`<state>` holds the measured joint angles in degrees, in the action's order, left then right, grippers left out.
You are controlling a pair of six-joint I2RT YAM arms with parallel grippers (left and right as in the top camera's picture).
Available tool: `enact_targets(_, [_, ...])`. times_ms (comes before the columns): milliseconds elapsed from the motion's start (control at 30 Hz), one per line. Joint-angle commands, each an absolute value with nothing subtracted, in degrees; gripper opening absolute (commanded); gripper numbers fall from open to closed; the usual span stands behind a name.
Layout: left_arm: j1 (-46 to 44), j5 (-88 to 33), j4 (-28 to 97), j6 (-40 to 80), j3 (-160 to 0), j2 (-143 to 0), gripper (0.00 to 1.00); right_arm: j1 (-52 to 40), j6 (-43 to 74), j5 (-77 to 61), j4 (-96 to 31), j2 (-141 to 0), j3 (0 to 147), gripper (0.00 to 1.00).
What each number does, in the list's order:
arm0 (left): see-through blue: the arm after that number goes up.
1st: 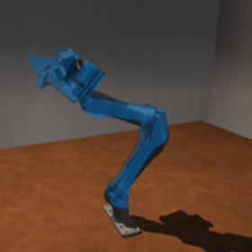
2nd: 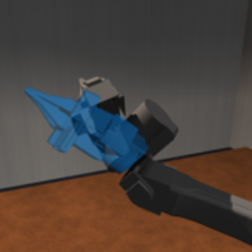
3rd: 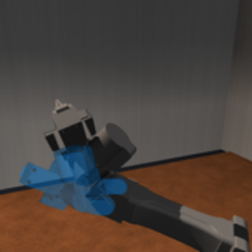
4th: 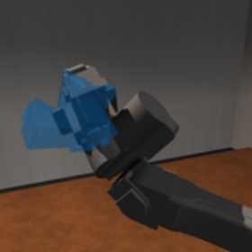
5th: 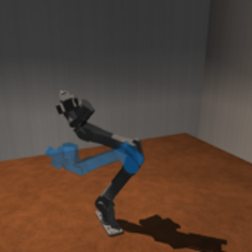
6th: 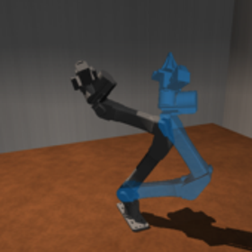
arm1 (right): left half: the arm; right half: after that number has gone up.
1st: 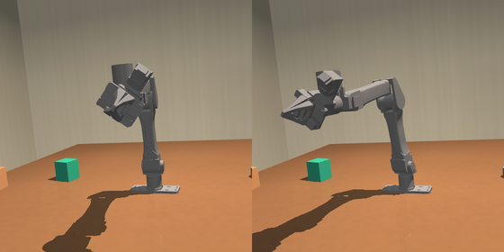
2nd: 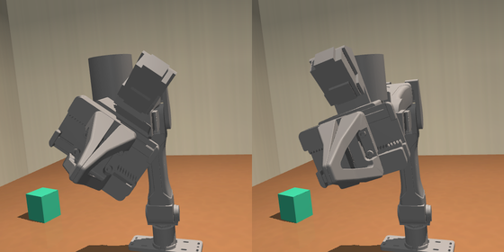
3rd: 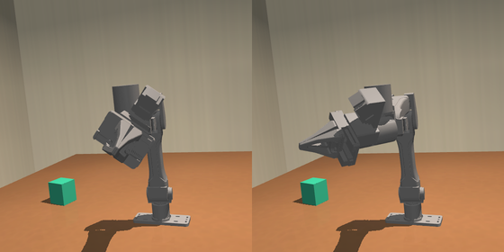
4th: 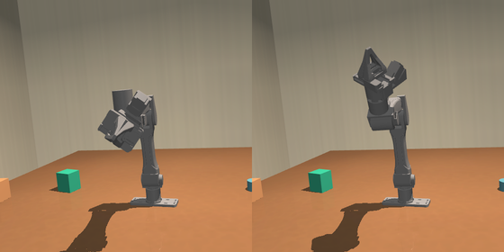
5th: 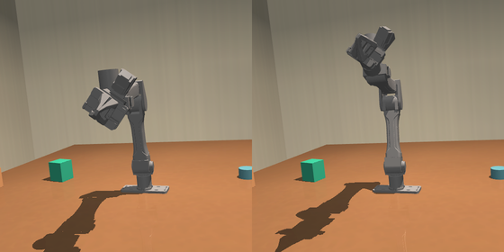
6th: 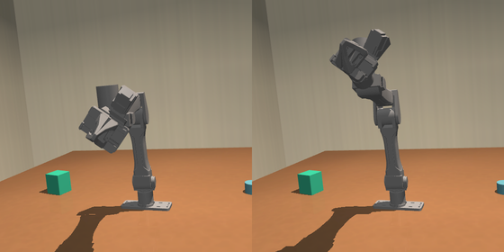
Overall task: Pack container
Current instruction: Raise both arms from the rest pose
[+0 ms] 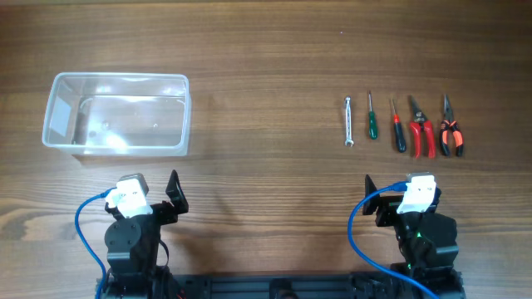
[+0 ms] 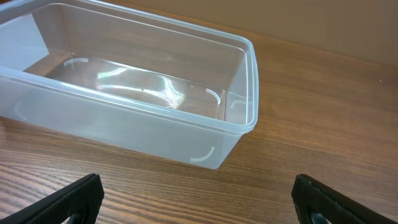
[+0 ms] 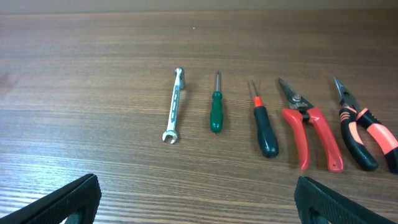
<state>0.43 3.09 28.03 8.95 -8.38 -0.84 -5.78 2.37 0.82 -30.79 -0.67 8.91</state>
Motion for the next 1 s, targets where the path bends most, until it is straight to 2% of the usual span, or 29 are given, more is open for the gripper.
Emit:
enact_targets(0, [0.1,2.4,27.8,9.7,-7.9,-0.3,1.0,-5.5,3.1,-0.1,-30.6,-0.1,8.9,1.0])
enact_targets(600, [0.1,2.4,26.8,9.5,-7.9,-0.3,1.0,-5.5,3.1,-0.1,-30.6,-0.1,8.9,1.0])
enact_targets(667, [0.1,-1.4,27.2,9.7,-7.9,-0.3,1.0,-5.5,3.2,0.8,-29.9,-0.1,8.9,1.0])
enact_targets(700, [0.1,-4.6,27.2,9.7,-7.9,-0.3,1.0,-5.5,4.5,-0.5,-29.5,-0.1,8.9,1.0])
enact_targets(733, [0.1,-10.7,27.2,9.7,-7.9,-0.3,1.0,-5.5,11.2,-4.5,-28.1,-0.1,8.9,1.0])
enact_targets(800, [0.1,-13.0,26.7,13.1,-7.9,-0.3,1.0,-5.5,28.4,-10.9,-27.6,-0.1,8.9,1.0])
enact_targets(900, [0.1,-12.4,23.1,20.4,-12.1,-1.4,1.0,-5.5,28.4,-18.1,-25.7,-0.2,9.2,1.0])
enact_targets(967, [0.2,-7.9,23.6,20.3,-16.9,-4.4,1.0,-5.5,28.7,-18.5,-25.8,-0.6,10.1,1.0])
